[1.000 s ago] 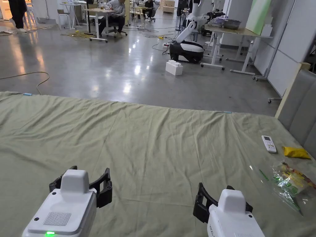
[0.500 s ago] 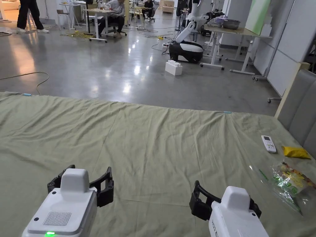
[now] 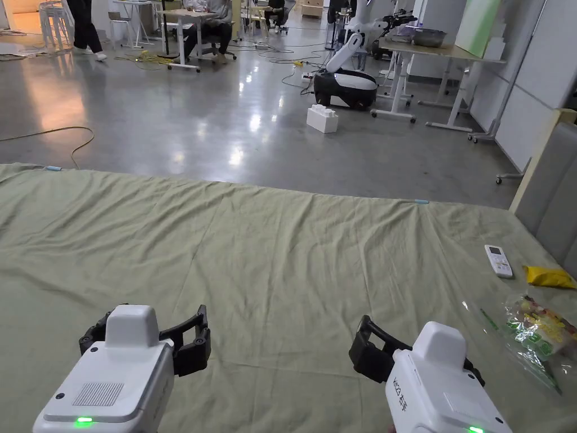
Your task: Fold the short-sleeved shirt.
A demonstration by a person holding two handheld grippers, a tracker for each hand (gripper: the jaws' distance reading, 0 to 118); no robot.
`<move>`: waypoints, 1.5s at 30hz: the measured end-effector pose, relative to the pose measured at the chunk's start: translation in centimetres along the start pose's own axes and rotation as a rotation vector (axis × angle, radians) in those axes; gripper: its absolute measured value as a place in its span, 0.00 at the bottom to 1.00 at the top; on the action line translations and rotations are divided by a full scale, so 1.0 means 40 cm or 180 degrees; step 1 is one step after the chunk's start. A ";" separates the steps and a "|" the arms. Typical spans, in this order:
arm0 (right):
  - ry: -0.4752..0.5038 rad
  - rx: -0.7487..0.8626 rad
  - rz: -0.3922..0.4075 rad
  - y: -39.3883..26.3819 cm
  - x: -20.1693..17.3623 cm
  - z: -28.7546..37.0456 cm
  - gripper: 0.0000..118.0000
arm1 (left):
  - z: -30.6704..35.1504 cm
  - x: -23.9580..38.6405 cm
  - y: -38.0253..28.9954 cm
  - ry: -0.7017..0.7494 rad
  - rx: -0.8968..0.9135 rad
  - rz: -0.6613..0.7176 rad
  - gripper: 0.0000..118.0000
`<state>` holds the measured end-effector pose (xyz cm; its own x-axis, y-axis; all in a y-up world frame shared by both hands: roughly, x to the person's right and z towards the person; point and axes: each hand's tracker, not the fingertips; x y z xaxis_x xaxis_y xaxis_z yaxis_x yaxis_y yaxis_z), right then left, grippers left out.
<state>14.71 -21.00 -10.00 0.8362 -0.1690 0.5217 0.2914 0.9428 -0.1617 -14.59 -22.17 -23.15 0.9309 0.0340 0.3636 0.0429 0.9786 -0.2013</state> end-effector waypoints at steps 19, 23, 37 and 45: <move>-0.0028 -0.0547 -0.0293 0.046 -0.021 -0.032 0.96 | -0.016 -0.006 0.027 0.0184 0.0003 -0.0001 0.93; -0.0092 -0.0515 -0.0140 0.040 -0.027 -0.033 0.96 | -0.015 -0.005 0.027 0.0172 -0.0004 -0.0045 0.93; -0.0118 -0.0501 -0.0054 0.040 -0.025 -0.034 0.93 | -0.010 -0.011 0.015 0.0078 -0.0047 -0.0015 0.94; 0.0072 -0.0228 0.0070 0.028 -0.009 -0.023 0.93 | -0.014 -0.017 0.010 0.0003 -0.0053 0.0002 0.93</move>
<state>15.18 -20.15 -11.14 0.8528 -0.1556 0.4985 0.3047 0.9236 -0.2329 -15.03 -21.92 -23.98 0.9313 0.0343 0.3626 0.0484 0.9750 -0.2167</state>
